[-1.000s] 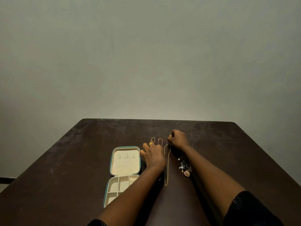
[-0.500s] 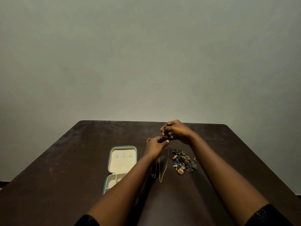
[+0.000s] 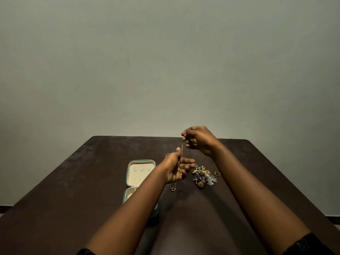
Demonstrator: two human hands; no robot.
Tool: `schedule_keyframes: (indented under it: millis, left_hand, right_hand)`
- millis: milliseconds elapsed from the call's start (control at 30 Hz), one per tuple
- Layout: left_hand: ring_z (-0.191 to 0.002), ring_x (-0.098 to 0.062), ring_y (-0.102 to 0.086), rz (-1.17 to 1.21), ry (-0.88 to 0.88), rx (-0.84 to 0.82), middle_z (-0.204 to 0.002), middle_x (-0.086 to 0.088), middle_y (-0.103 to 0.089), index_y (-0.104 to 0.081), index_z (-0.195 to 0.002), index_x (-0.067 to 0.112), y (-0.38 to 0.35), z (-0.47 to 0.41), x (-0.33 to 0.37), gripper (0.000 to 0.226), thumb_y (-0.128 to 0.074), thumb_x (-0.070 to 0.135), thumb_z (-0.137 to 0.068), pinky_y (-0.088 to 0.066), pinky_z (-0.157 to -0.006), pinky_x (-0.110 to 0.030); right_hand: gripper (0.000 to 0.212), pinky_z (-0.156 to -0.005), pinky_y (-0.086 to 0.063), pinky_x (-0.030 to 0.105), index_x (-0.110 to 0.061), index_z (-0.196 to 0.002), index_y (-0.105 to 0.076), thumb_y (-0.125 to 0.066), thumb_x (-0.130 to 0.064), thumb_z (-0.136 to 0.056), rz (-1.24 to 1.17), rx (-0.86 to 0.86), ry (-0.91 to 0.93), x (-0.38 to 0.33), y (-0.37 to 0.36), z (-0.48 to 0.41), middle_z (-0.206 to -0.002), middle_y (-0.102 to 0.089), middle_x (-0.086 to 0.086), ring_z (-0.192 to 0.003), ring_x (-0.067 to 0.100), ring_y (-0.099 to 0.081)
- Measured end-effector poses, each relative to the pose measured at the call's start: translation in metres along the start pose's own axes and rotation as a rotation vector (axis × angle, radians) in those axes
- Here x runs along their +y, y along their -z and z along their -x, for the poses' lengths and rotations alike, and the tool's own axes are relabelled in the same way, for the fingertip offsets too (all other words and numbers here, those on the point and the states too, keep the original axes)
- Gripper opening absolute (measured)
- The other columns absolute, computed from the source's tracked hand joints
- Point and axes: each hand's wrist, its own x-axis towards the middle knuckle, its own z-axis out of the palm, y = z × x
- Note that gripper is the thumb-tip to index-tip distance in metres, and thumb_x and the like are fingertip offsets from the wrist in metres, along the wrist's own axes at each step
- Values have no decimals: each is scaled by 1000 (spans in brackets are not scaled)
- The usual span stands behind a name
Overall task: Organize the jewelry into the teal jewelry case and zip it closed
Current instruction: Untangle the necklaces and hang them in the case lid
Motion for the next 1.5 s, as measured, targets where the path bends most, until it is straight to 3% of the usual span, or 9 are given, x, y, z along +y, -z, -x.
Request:
schedule_keyframes:
  millis: [233,367,500,600,800,900,1100,1333,1500]
  left_hand:
    - [-86,-37,-63,311,154,-135,-99,-28,-62,-48,-111,-7,3,11,-13,56,-31,45,-99,-58,-61,-44]
    - [-118,-34,-53,464,-27,-91,-111,-18,-61,-44,-125,8,10,18,-17,43,-32,41,-99,-38,-95,-59]
    - [-130,-23,-45,503,-187,-79,-125,-4,-62,-58,-97,17,23,24,-16,36,-30,39,-99,-17,-108,-59]
    - [-121,-19,-51,318,-227,-154,-102,5,-73,-63,-96,21,28,36,-16,38,-30,41,-98,-5,-106,-66]
    - [-84,-12,-64,32,-227,-211,-67,3,-66,-66,-97,14,27,57,-10,39,-36,38,-97,-37,-74,-32]
    - [-71,-14,-66,40,-282,-175,-57,2,-58,-62,-87,11,31,65,-6,34,-39,33,-97,-43,-82,-30]
    - [-63,-15,-69,75,-412,-257,-74,-5,-70,-62,-98,13,39,69,4,38,-34,37,-98,-56,-74,-28]
    - [-68,-23,-70,131,-383,-439,-89,-15,-70,-48,-127,35,34,77,2,46,-23,55,-95,-58,-62,-35]
    - [-73,-26,-72,163,-229,-673,-98,-20,-70,-38,-137,32,40,76,2,66,-32,68,-82,-60,-57,-36]
  right_hand:
    - [16,-46,-47,19,-3,-82,-59,-45,3,-88,-184,46,-42,-21,-8,39,-69,-56,9,-53,13,-51]
    - [15,-46,-41,18,-4,-79,-58,-48,2,-88,-158,63,-40,-28,-5,58,-71,-58,9,-57,13,-51]
    - [13,-39,-33,14,-3,-82,-58,-50,5,-88,-214,87,-43,-29,1,70,-76,-61,11,-59,13,-51]
    - [13,-35,-31,13,-4,-87,-60,-51,6,-87,-217,72,-66,-26,1,73,-82,-65,11,-58,12,-51]
    - [16,-32,-25,13,-4,-90,-58,-49,8,-86,-295,102,-82,-15,-1,72,-83,-65,11,-54,10,-46]
    - [17,-31,-24,13,-3,-87,-57,-46,10,-86,-347,151,-105,-7,-1,70,-80,-62,12,-54,11,-45]
    - [18,-36,-39,12,-5,-84,-57,-45,8,-88,-305,102,-236,14,-11,75,-74,-61,10,-55,12,-51]
    - [15,-68,-53,33,-5,-89,-62,-48,1,-89,-206,-52,-247,25,-32,81,-78,-63,7,-75,19,-61]
    - [19,-69,-47,31,-10,-82,-59,-44,-6,-93,-265,-182,-169,27,-43,82,-54,-61,-7,-49,5,-57]
